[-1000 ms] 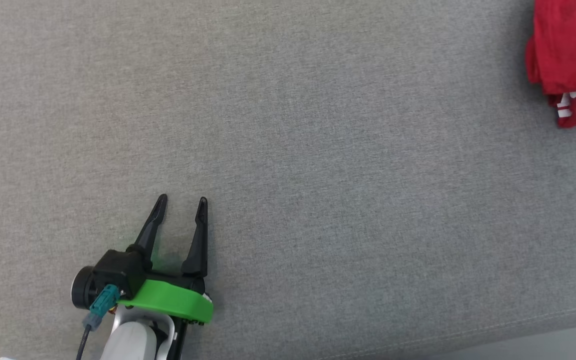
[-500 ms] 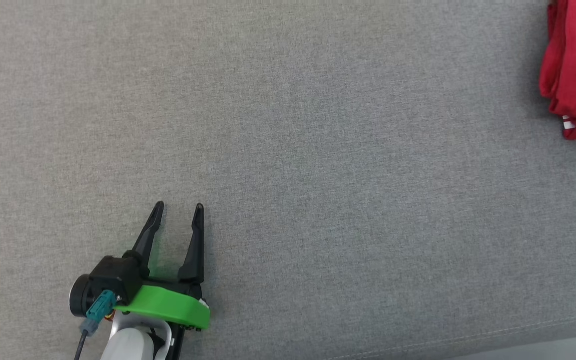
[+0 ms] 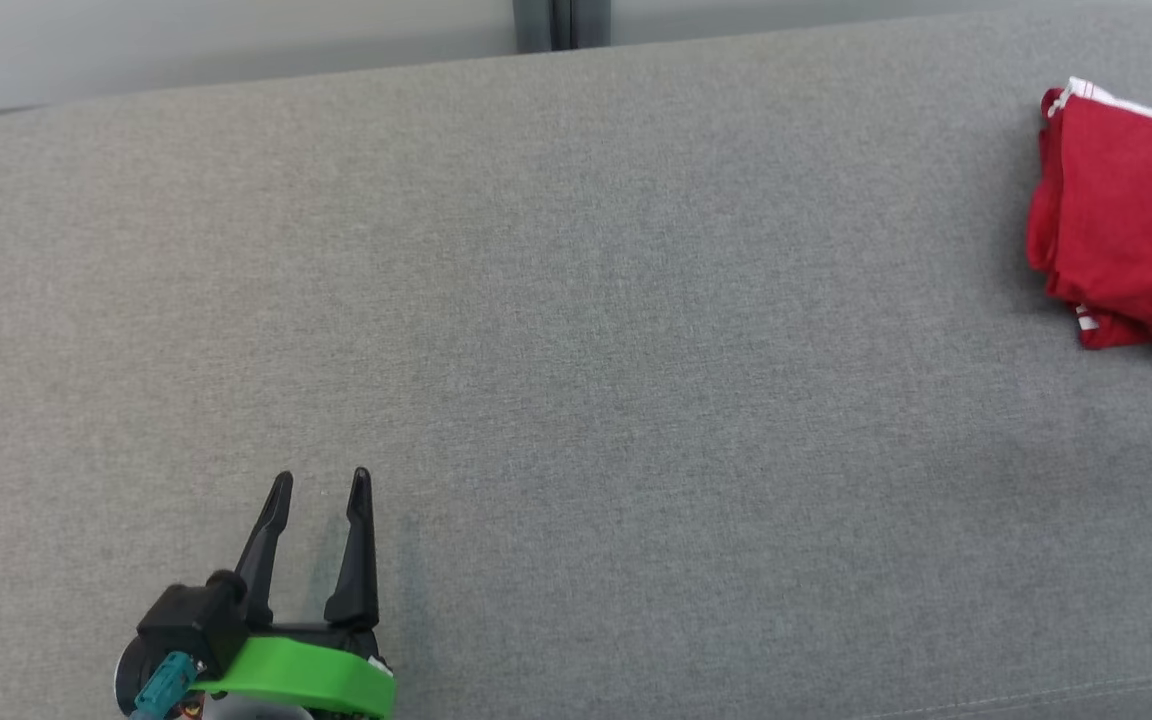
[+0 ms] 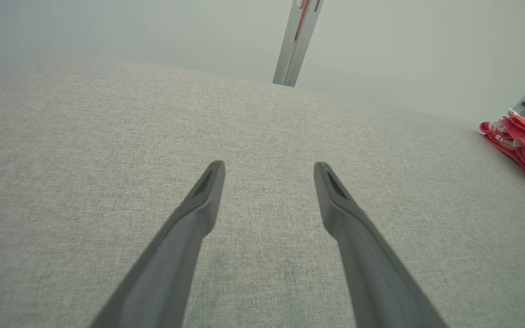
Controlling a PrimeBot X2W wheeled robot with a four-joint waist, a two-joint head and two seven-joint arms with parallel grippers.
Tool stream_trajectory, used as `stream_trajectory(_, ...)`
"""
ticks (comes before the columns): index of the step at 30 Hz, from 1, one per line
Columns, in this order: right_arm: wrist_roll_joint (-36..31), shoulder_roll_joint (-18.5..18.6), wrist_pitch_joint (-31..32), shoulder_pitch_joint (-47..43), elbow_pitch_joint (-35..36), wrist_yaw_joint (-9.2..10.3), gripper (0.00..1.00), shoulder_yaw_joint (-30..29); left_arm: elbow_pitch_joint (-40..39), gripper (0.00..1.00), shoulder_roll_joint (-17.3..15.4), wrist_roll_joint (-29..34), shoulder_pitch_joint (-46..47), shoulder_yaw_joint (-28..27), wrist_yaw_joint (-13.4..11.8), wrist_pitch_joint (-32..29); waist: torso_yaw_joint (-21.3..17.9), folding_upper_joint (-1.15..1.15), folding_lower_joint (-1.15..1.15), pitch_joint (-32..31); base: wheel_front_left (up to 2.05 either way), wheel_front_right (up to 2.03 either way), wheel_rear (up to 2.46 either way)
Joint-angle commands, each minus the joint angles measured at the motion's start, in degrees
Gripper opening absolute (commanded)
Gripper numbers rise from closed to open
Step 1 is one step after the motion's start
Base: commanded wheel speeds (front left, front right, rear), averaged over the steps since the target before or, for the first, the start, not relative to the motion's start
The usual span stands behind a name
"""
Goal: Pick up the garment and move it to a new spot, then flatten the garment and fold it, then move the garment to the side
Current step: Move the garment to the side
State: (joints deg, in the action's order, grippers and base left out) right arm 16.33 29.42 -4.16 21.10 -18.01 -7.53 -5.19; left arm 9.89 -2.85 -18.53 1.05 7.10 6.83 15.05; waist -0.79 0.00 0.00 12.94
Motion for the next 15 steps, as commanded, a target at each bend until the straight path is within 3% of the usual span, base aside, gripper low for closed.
stream_trajectory(1,0.0,-2.1,-1.5,-3.7,1.6,0.1,1.0,-0.4,-0.1,1.0,-0.1,0.2,-1.6,-0.5,-0.5,0.1,3.7,0.0,0.0,-5.7,0.0,0.0,0.0)
stream_trajectory(10,-6.5,-16.3,-9.5,-21.5,6.9,0.1,1.0,0.4,1.0,1.0,-0.1,1.0,-6.8,-2.0,-2.2,0.1,5.3,0.0,0.0,-13.0,0.0,0.0,0.0)
stream_trajectory(15,-9.5,-21.8,-10.9,-26.8,6.4,0.1,1.0,2.1,1.7,1.0,-0.1,1.9,-7.7,-2.4,-2.1,0.1,4.9,0.0,0.0,-14.2,0.0,0.0,0.0)
